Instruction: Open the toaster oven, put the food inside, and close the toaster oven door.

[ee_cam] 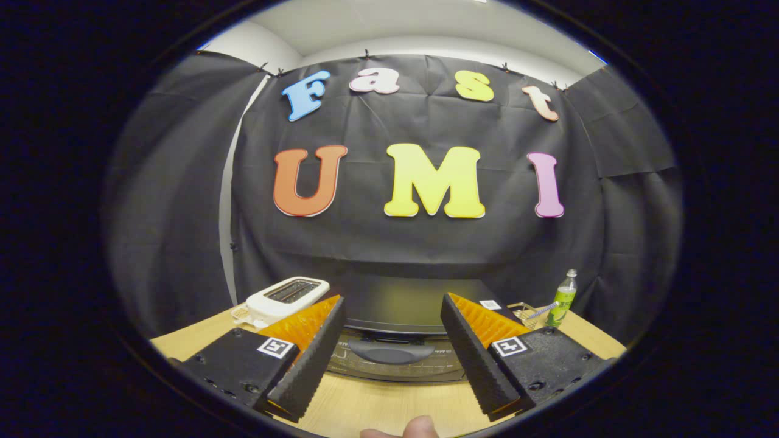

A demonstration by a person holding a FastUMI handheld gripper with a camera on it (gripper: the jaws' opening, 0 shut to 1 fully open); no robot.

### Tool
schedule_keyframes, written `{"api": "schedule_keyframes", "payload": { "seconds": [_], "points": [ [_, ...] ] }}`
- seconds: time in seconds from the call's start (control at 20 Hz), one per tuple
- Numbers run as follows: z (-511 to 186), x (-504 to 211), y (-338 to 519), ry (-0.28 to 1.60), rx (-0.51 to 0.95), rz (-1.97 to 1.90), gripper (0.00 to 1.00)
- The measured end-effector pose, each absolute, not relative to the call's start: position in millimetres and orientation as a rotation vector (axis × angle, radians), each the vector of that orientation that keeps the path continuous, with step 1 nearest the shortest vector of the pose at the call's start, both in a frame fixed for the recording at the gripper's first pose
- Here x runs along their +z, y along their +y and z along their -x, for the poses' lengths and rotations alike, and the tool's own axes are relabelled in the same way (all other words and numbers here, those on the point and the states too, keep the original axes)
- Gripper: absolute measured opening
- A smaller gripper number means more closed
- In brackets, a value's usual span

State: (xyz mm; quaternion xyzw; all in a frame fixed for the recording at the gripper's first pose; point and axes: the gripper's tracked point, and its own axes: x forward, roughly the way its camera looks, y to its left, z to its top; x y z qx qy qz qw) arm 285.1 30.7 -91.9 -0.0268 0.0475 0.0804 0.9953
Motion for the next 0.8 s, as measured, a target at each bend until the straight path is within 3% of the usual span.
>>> {"api": "schedule_keyframes", "payload": {
  "seconds": [0.45,0.8],
  "points": [
    [-334.9,-169.6,26.5,0.232,0.112,0.037,1.0],
    [-332.3,-171.7,25.7,0.246,0.105,0.038,1.0]
  ]
}}
